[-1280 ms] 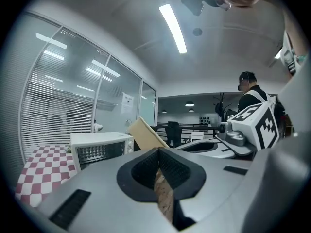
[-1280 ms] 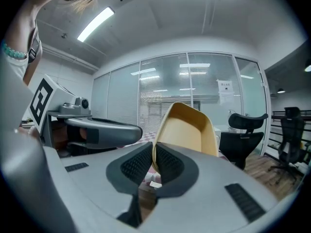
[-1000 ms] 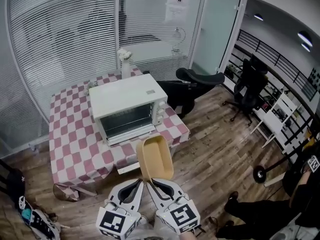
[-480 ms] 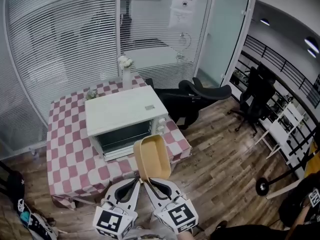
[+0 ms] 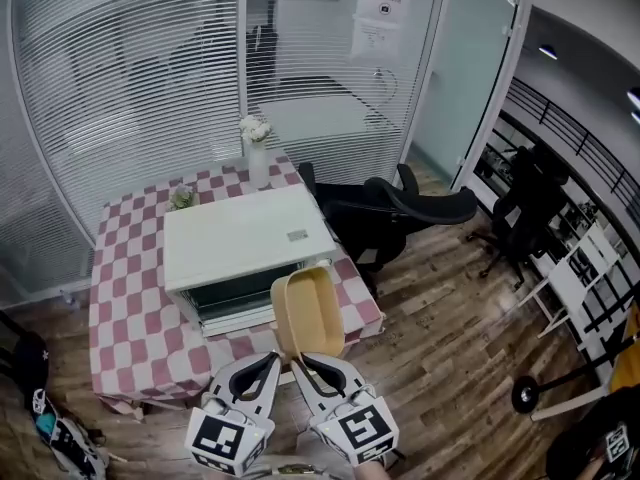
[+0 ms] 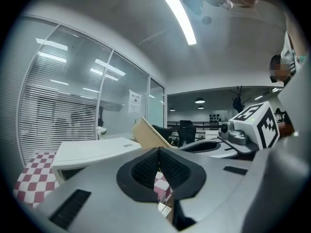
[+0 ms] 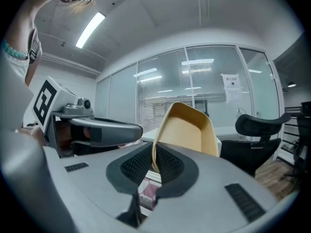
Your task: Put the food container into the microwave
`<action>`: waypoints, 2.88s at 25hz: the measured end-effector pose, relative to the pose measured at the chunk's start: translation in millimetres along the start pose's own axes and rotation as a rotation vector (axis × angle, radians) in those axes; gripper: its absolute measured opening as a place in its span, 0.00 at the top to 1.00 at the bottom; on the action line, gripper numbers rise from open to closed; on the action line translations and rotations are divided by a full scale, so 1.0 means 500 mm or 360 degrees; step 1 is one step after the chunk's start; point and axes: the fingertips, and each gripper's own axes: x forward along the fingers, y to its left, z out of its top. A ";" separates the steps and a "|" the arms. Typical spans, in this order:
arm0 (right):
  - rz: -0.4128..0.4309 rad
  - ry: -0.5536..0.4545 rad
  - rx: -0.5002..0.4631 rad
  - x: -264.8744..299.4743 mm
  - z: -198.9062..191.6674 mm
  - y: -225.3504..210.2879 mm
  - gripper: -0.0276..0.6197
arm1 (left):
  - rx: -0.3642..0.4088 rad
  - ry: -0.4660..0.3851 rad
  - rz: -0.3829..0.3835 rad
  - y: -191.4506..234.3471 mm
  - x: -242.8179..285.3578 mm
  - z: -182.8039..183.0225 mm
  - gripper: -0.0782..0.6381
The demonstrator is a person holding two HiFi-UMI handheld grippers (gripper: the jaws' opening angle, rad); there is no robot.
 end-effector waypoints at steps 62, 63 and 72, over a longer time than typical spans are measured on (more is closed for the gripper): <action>0.0692 0.0822 -0.0226 0.365 -0.288 -0.017 0.93 | -0.0141 0.0129 0.0555 0.335 0.074 -0.036 0.87; 0.0675 0.0845 -0.0248 0.371 -0.291 -0.019 0.93 | -0.0143 0.0125 0.0544 0.342 0.074 -0.036 0.87; 0.0562 0.0906 -0.0483 0.441 -0.308 -0.017 0.93 | -0.0175 0.0091 0.0511 0.408 0.056 -0.049 0.87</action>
